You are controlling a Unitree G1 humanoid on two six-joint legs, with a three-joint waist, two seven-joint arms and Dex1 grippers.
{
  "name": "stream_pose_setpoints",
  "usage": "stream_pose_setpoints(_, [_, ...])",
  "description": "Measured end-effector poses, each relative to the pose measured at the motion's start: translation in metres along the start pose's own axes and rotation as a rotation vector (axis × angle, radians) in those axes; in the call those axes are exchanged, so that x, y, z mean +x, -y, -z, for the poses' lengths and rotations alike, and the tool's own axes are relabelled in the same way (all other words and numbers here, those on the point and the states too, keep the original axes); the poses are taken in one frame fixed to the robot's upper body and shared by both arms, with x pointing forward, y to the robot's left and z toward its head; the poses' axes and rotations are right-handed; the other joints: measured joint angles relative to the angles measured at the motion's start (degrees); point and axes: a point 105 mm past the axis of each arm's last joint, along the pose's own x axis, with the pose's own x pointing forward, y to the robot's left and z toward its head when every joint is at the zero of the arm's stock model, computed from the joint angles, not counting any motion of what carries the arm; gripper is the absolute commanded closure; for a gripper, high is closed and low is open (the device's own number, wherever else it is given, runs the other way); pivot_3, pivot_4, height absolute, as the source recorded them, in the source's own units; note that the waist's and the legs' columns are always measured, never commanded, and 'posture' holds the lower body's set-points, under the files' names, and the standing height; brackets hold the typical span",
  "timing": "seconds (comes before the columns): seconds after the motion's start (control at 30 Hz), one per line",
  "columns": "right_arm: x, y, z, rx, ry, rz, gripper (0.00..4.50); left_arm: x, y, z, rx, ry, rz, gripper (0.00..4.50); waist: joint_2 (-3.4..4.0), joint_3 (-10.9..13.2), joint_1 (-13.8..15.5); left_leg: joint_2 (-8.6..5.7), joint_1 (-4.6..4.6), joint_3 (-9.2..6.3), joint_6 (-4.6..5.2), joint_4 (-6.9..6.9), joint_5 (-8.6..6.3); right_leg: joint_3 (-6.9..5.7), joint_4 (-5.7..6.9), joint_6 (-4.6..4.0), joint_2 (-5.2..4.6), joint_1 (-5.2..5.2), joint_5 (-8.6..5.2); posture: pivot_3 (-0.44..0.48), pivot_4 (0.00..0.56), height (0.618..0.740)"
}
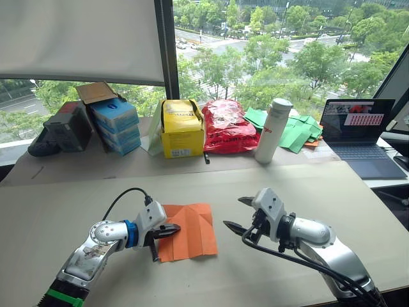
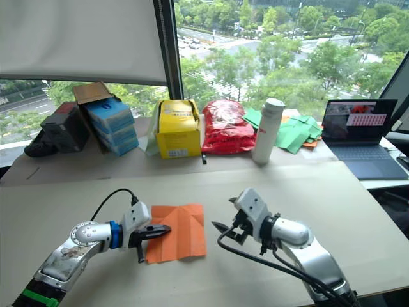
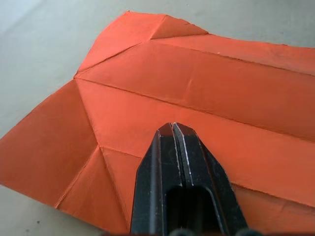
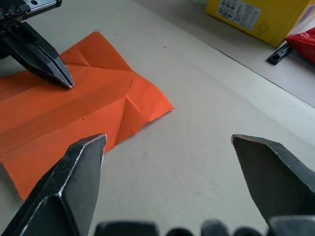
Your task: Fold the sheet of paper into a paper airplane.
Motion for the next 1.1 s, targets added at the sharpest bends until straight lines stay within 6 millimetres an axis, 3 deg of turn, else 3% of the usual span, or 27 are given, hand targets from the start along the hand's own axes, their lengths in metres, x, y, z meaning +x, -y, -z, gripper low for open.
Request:
stream_pose_setpoints(0.17, [0.001, -0.007, 0.001, -0.019, -0.017, -0.049, 0.00, -0.002, -0.002, 0.003, 0.017, -0.016, -0.005, 4.46, 0.01, 0.0, 0.0, 0.00, 0.02, 0.00, 0.00, 0.01, 0.00, 0.00, 0.00, 0.00, 0.00, 0.02, 0.00, 0.000, 0.150, 0.740])
stream_pose_setpoints(0.27, [-0.002, -0.020, -0.002, -0.042, -0.035, -0.124, 0.87, -0.001, -0.001, 0.003, 0.031, -0.021, -0.007, 4.50, 0.02, 0.0, 0.0, 0.01, 0.03, 0.00, 0.01, 0.00, 0.00, 0.00, 0.00, 0.01, -0.01, 0.04, 0.00, 0.000, 0.150, 0.740])
stream_pose_setpoints(0.43, [-0.005, -0.057, -0.012, -0.003, -0.010, -0.295, 2.57, -0.001, 0.001, 0.005, 0.037, -0.030, -0.006, 4.50, 0.03, 0.0, 0.1, 0.03, 0.10, -0.01, 0.03, 0.01, -0.02, -0.01, -0.01, 0.01, -0.05, 0.15, -0.01, 0.000, 0.150, 0.740])
stream_pose_setpoints(0.6, [0.001, -0.096, 0.002, 0.074, -0.056, -0.409, 4.31, 0.001, 0.002, 0.003, 0.046, -0.036, 0.005, 4.50, 0.01, -0.1, 0.1, 0.02, 0.14, -0.03, 0.04, 0.01, -0.02, -0.04, -0.02, 0.02, -0.06, 0.19, -0.01, 0.000, 0.150, 0.740])
stream_pose_setpoints(0.9, [0.007, -0.113, 0.027, 0.101, -0.160, -0.314, 4.31, 0.004, -0.006, 0.000, 0.104, -0.076, 0.022, 4.50, 0.05, -0.1, 0.5, 0.02, 0.31, -0.03, 0.00, 0.02, 0.00, -0.08, -0.02, 0.03, -0.05, 0.34, -0.02, 0.000, 0.150, 0.740])
stream_pose_setpoints(1.1, [0.008, -0.109, 0.031, 0.097, -0.183, -0.187, 4.31, 0.009, -0.010, 0.000, 0.140, -0.107, 0.052, 4.50, 0.06, -0.2, 0.6, 0.04, 1.01, -0.05, 0.09, -0.05, -0.06, -0.13, -0.21, 0.44, -0.07, 0.89, -0.27, 0.000, 0.150, 0.740])
